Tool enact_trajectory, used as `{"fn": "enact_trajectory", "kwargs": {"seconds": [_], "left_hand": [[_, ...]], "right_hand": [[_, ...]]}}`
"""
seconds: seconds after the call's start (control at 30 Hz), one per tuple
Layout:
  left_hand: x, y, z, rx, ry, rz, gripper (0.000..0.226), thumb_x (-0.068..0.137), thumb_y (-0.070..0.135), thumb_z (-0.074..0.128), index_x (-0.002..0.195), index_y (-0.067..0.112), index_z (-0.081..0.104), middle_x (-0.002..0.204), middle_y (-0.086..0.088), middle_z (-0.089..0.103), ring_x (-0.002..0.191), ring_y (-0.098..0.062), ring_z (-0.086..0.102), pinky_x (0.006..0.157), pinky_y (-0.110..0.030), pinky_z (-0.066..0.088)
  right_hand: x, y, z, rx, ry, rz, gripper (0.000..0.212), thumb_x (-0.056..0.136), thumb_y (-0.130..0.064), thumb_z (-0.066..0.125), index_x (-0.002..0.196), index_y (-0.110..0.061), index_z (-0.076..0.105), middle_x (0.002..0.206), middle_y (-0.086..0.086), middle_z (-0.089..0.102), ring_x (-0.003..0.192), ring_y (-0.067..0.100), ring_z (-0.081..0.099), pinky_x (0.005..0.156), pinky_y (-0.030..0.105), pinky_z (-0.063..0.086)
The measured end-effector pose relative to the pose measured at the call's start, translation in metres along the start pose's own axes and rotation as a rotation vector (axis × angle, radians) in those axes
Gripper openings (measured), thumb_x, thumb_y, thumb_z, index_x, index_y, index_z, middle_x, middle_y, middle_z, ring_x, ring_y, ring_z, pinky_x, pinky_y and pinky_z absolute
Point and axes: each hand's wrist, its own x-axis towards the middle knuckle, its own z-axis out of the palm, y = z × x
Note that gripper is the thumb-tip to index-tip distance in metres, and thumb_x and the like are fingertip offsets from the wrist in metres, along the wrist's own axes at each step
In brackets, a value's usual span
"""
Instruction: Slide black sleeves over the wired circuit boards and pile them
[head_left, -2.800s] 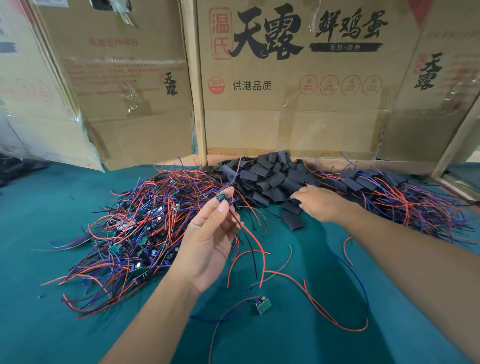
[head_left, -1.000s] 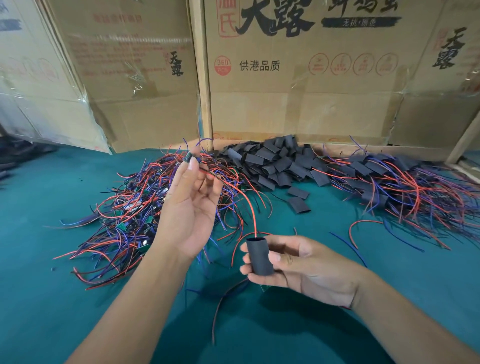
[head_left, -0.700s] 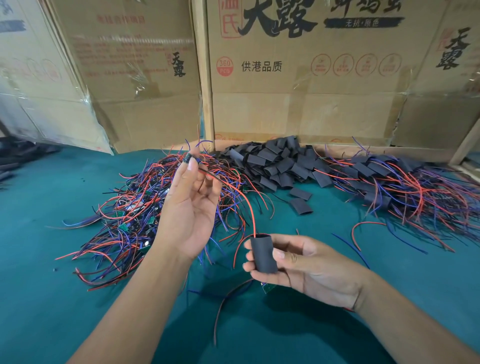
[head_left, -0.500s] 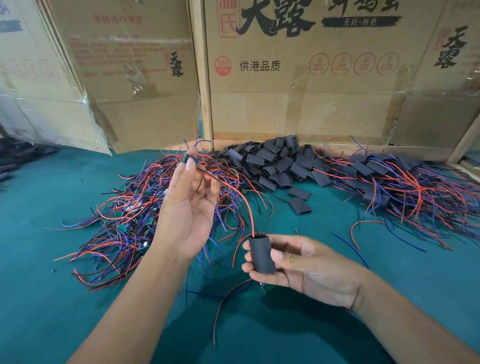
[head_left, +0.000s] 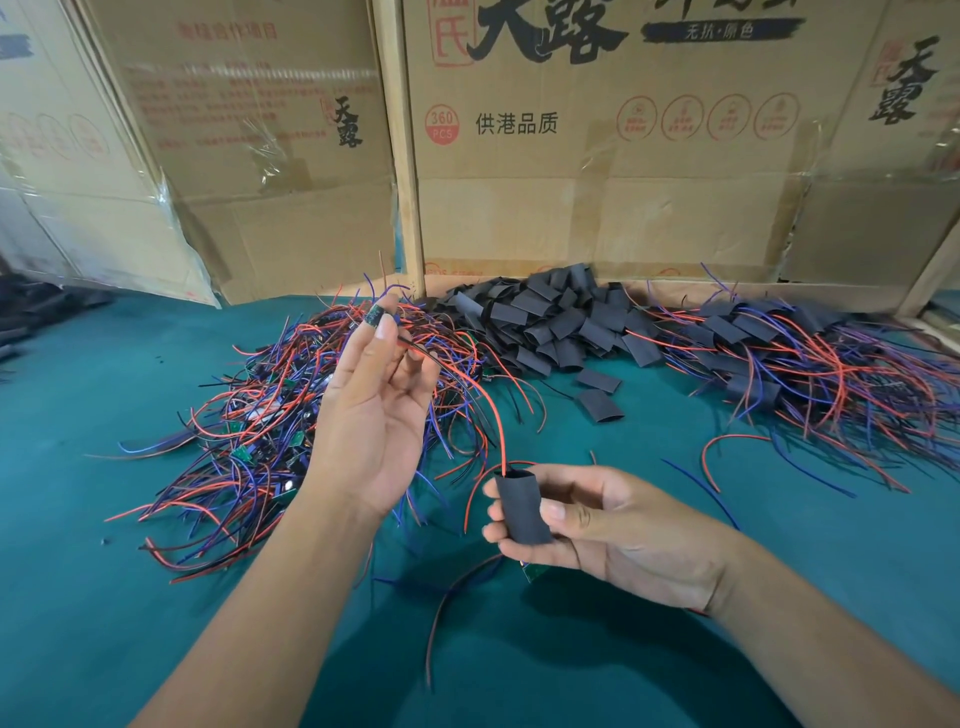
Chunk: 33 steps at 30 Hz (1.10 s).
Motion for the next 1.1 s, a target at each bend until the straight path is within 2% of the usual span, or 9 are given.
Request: {"fn": "enact_trajectory", "kwargs": {"seconds": [0.23, 0.47, 0.63, 0.73, 0.83, 0.93, 1.1], "left_hand": [[-0.001, 0.000, 0.002, 0.049, 0.012, 0.013, 0.025, 0.085, 0.020, 0.067, 0.110, 0.018, 0.067, 0.079, 0.007, 0.061, 0.066, -0.006, 0.055, 0.073, -0.021, 0.054], [-0.004, 0.000, 0.004, 0.114, -0.030, 0.048, 0.008, 0.087, 0.016, 0.066, 0.093, 0.018, 0.069, 0.078, 0.003, 0.056, 0.068, -0.009, 0.052, 0.069, -0.023, 0.052], [-0.008, -0.003, 0.007, 0.199, -0.074, 0.040, 0.009, 0.083, 0.015, 0.069, 0.085, 0.021, 0.076, 0.075, 0.001, 0.061, 0.064, -0.009, 0.056, 0.066, -0.023, 0.053], [-0.011, -0.008, 0.010, 0.250, -0.103, 0.018, 0.011, 0.082, 0.015, 0.068, 0.082, 0.021, 0.076, 0.081, 0.001, 0.065, 0.064, -0.009, 0.056, 0.063, -0.023, 0.052], [-0.014, -0.014, 0.011, 0.293, -0.125, -0.038, 0.004, 0.081, 0.016, 0.068, 0.077, 0.017, 0.068, 0.083, 0.000, 0.066, 0.063, -0.009, 0.056, 0.062, -0.023, 0.053], [-0.016, -0.020, 0.009, 0.353, -0.171, -0.095, 0.013, 0.078, 0.019, 0.071, 0.073, 0.017, 0.060, 0.083, -0.005, 0.060, 0.066, -0.011, 0.055, 0.063, -0.024, 0.053], [-0.020, -0.029, 0.009, 0.385, -0.232, -0.139, 0.019, 0.075, 0.016, 0.079, 0.077, 0.015, 0.060, 0.089, -0.010, 0.056, 0.070, -0.012, 0.057, 0.070, -0.023, 0.052]], "right_hand": [[0.001, 0.001, 0.002, -0.002, -0.011, -0.004, 0.041, 0.094, -0.014, 0.064, 0.130, 0.003, 0.057, 0.124, 0.020, 0.059, 0.122, 0.035, 0.057, 0.102, 0.038, 0.048], [0.001, 0.001, 0.003, -0.001, 0.001, -0.019, 0.044, 0.092, -0.016, 0.066, 0.130, 0.004, 0.057, 0.123, 0.020, 0.060, 0.120, 0.035, 0.058, 0.101, 0.038, 0.048], [0.002, 0.001, 0.003, -0.022, 0.089, -0.068, 0.040, 0.091, -0.015, 0.065, 0.124, 0.005, 0.060, 0.116, 0.020, 0.064, 0.113, 0.034, 0.063, 0.097, 0.038, 0.051], [0.004, 0.001, 0.004, -0.043, 0.125, -0.101, 0.037, 0.090, -0.017, 0.064, 0.121, 0.001, 0.065, 0.115, 0.017, 0.065, 0.109, 0.032, 0.064, 0.095, 0.039, 0.052], [0.004, 0.000, 0.003, -0.083, 0.191, -0.124, 0.034, 0.086, -0.024, 0.067, 0.116, -0.007, 0.070, 0.116, 0.013, 0.068, 0.108, 0.031, 0.066, 0.096, 0.044, 0.053], [0.003, -0.001, 0.000, -0.240, 0.306, -0.122, 0.030, 0.086, -0.030, 0.067, 0.112, -0.015, 0.072, 0.115, 0.012, 0.071, 0.109, 0.029, 0.067, 0.103, 0.047, 0.046], [0.003, -0.005, 0.002, -0.273, 0.409, -0.254, 0.024, 0.084, -0.021, 0.068, 0.106, -0.012, 0.073, 0.102, 0.009, 0.072, 0.094, 0.025, 0.069, 0.082, 0.031, 0.055]]}}
